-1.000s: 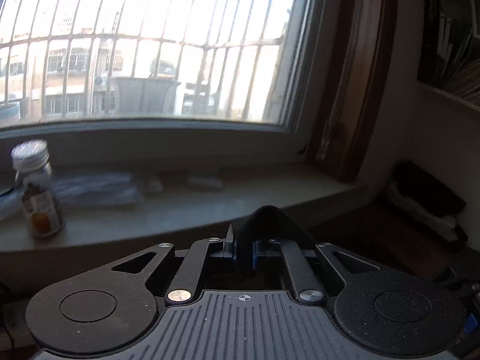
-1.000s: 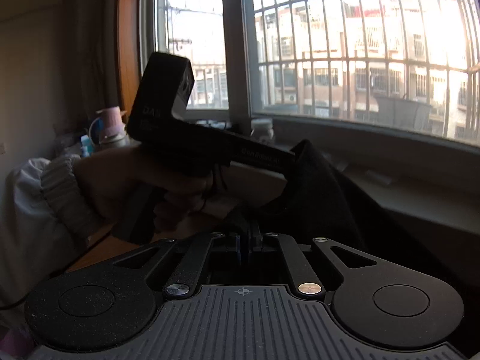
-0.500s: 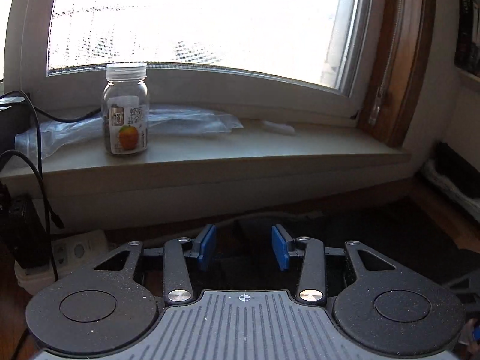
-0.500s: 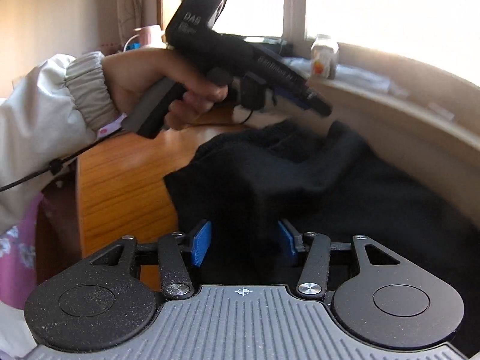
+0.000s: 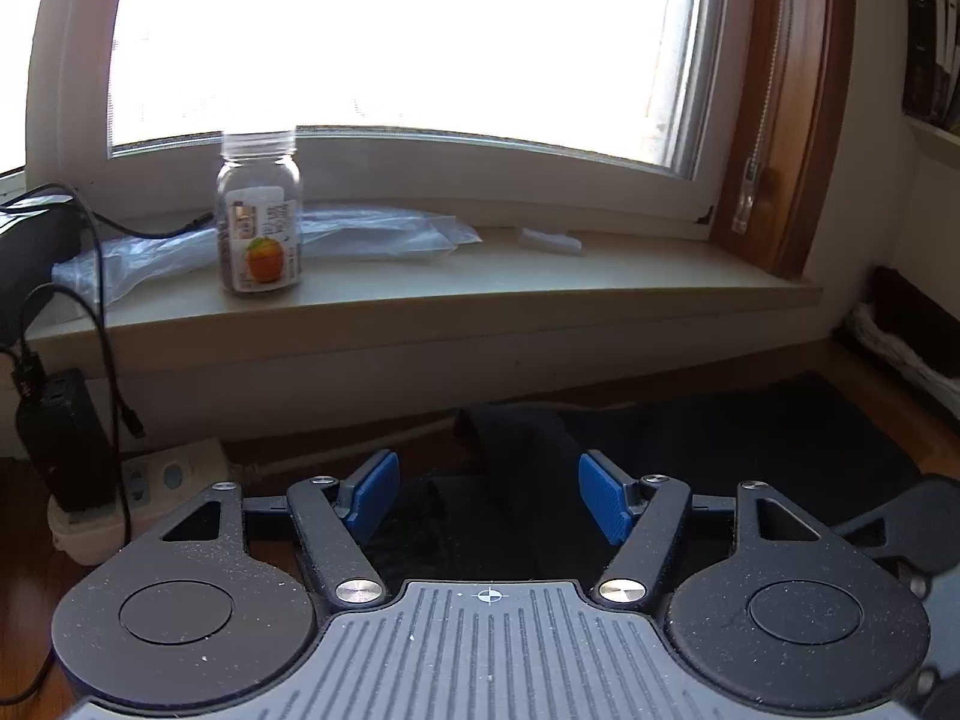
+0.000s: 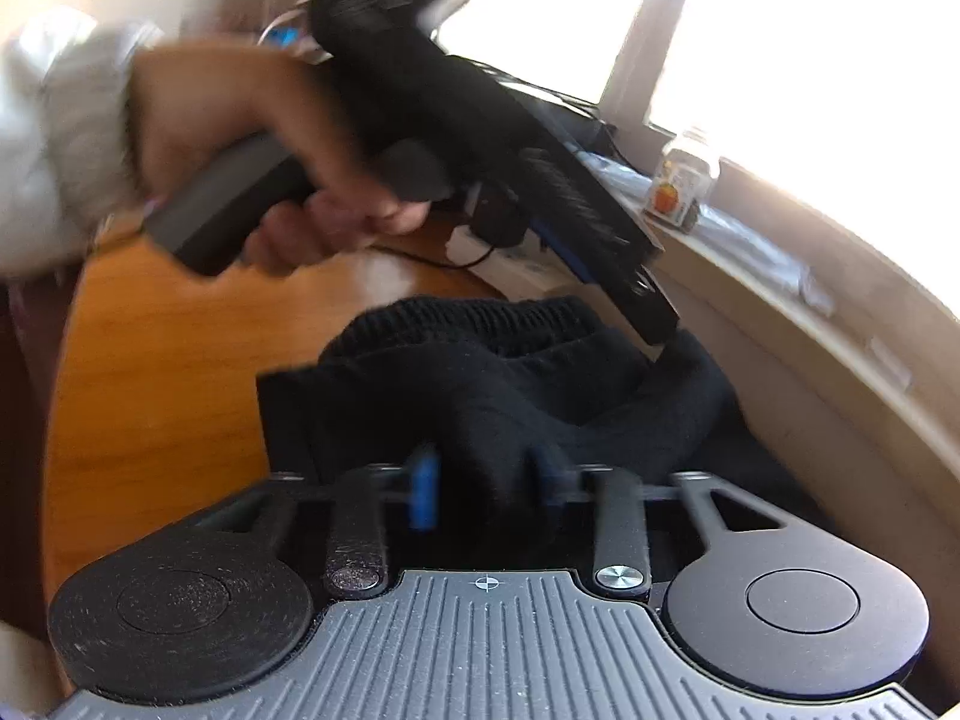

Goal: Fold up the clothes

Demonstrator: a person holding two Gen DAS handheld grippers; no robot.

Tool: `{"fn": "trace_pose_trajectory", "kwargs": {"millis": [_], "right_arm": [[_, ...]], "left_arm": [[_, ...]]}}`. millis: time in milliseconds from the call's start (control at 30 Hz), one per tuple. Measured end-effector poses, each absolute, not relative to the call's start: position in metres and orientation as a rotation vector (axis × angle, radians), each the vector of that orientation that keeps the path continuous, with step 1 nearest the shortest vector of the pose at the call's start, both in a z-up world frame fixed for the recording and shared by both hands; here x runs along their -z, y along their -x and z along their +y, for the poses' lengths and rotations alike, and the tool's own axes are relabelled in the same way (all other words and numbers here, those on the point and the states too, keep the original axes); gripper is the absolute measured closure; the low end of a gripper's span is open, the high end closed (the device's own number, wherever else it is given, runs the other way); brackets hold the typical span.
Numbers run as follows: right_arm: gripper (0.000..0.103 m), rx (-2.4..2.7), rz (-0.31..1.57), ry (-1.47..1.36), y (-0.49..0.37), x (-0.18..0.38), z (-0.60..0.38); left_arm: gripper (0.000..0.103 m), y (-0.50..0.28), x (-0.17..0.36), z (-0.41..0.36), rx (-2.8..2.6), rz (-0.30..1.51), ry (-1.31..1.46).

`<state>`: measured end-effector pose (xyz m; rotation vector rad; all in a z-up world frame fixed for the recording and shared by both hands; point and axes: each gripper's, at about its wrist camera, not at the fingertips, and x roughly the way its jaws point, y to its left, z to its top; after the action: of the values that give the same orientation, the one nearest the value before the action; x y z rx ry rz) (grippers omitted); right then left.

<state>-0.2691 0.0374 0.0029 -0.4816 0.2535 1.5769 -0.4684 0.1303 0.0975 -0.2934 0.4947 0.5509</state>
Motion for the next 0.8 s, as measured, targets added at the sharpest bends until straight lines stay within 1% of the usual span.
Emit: {"fn": "trace_pose_trajectory", "kwargs": {"millis": [67,167,233,267,300,333,400,433,467,533,567,600,633,733,767,800], "right_arm": [[0.096,-1.58,0.272,0.453,0.266,-0.004,0.041],[0.096,-1.632,0.25,0.267,0.264,-0.018,0.027],[0.096,-1.68,0.295,0.194,0.262,-0.019,0.024],[0.092,-1.711,0.351,0.183,0.259,-0.016,0.026],[0.084,-1.725,0.406,0.211,0.259,-0.01,0.03],[0.082,-1.728,0.458,0.265,0.26,-0.003,0.035],[0.075,-1.738,0.473,0.342,0.267,0.007,0.037],[0.067,-1.746,0.464,0.368,0.271,0.009,0.036],[0.063,-1.755,0.453,0.389,0.273,0.01,0.035],[0.064,-1.761,0.426,0.418,0.277,0.008,0.03],[0.066,-1.768,0.42,0.433,0.278,0.007,0.027],[0.08,-1.774,0.414,0.448,0.28,0.007,0.024],[0.084,-1.78,0.408,0.462,0.281,0.006,0.021],[0.083,-1.793,0.392,0.496,0.283,0.003,0.011],[0.082,-1.786,0.386,0.488,0.282,0.0,0.004],[0.078,-1.777,0.379,0.476,0.281,-0.002,-0.004]], "left_arm": [[0.033,0.474,-0.099,0.131,-0.564,0.483,0.296],[0.033,0.483,-0.106,0.134,-0.598,0.446,0.308],[0.032,0.488,-0.11,0.135,-0.599,0.428,0.32],[0.032,0.489,-0.111,0.135,-0.602,0.427,0.317],[0.029,0.489,-0.112,0.134,-0.606,0.426,0.314],[0.028,0.488,-0.111,0.134,-0.606,0.433,0.312],[0.028,0.486,-0.108,0.132,-0.606,0.446,0.306],[0.027,0.485,-0.107,0.131,-0.603,0.449,0.307],[0.026,0.484,-0.104,0.131,-0.599,0.453,0.31],[0.025,0.482,-0.099,0.13,-0.59,0.462,0.312],[0.025,0.479,-0.097,0.131,-0.585,0.465,0.317],[0.025,0.476,-0.094,0.132,-0.581,0.468,0.321],[0.025,0.472,-0.091,0.134,-0.571,0.468,0.324],[0.025,0.459,-0.084,0.144,-0.559,0.475,0.34],[0.026,0.454,-0.081,0.147,-0.56,0.481,0.346],[0.028,0.45,-0.079,0.149,-0.562,0.485,0.34]]}}
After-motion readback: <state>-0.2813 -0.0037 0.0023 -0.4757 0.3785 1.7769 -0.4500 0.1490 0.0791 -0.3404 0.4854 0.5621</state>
